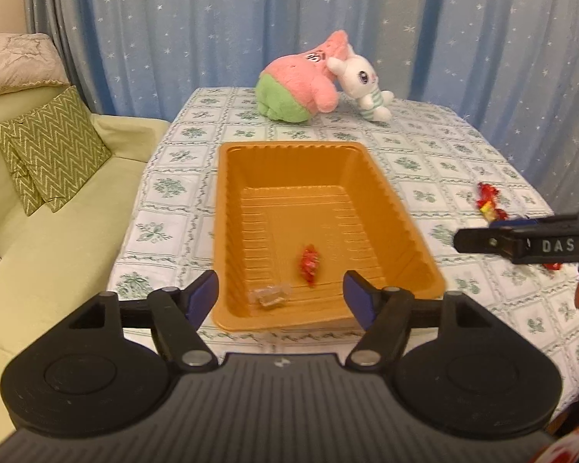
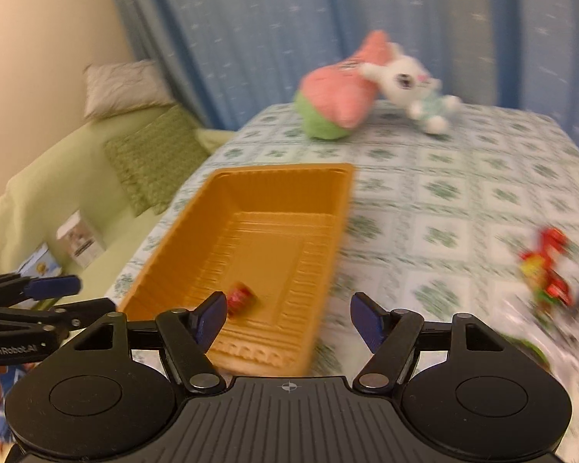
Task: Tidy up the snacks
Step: 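Move both tools back toward the snack pile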
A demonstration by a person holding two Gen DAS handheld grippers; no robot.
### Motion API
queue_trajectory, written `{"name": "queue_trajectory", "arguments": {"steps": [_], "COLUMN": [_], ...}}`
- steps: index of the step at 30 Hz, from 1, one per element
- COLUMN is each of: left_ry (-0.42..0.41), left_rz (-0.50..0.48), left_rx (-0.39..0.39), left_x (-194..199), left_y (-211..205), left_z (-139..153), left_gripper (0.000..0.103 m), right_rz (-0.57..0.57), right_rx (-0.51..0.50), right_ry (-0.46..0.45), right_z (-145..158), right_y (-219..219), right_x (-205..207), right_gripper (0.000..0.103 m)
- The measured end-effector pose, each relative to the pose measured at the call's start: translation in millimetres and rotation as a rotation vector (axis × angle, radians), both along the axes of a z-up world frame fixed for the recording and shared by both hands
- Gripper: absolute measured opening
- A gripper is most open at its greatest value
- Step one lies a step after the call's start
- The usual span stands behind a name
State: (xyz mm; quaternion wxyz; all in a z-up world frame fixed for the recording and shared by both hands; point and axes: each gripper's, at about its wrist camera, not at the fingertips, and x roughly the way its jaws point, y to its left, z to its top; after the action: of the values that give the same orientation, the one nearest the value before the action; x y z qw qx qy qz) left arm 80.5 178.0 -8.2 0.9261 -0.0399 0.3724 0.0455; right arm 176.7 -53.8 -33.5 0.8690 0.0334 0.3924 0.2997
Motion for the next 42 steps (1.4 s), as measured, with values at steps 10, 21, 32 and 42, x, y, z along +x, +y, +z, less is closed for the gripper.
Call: {"name": "queue_trajectory", "arguments": {"steps": [10,21,32,42], "left_ry": [-0.039,-0.058,-0.044,-0.026], "left_rz": [-0.051,-0.148,-0.237,-0.28], "left_rx": [-0.024,-0.056,-0.041,-0.036], "left_x": [-24.0,-39.2,-32.3,-22.9], "left_y": [-56.8,-134.9,-179.8,-192.9], "left_z": [13.5,12.7,12.3,7.1], "left_gripper": [0.078,0.084,0.087,0.087], "right_rz": [-0.212,-0.369,-0.466,-0.49], "right_rx": [0.01,-0.033,0.008,0.015], "right_ry": [-0.005,-0.073,-0.066,-0.054], "right_z": [16.5,23.8,21.6,19.2], "right_y": [-90.9,-169.0,-216.1,-230.4], "right_x": [-56.4,-103.0,-106.3,-100.1], "right_gripper": [0.071,0.071,0.071,0.071]}}
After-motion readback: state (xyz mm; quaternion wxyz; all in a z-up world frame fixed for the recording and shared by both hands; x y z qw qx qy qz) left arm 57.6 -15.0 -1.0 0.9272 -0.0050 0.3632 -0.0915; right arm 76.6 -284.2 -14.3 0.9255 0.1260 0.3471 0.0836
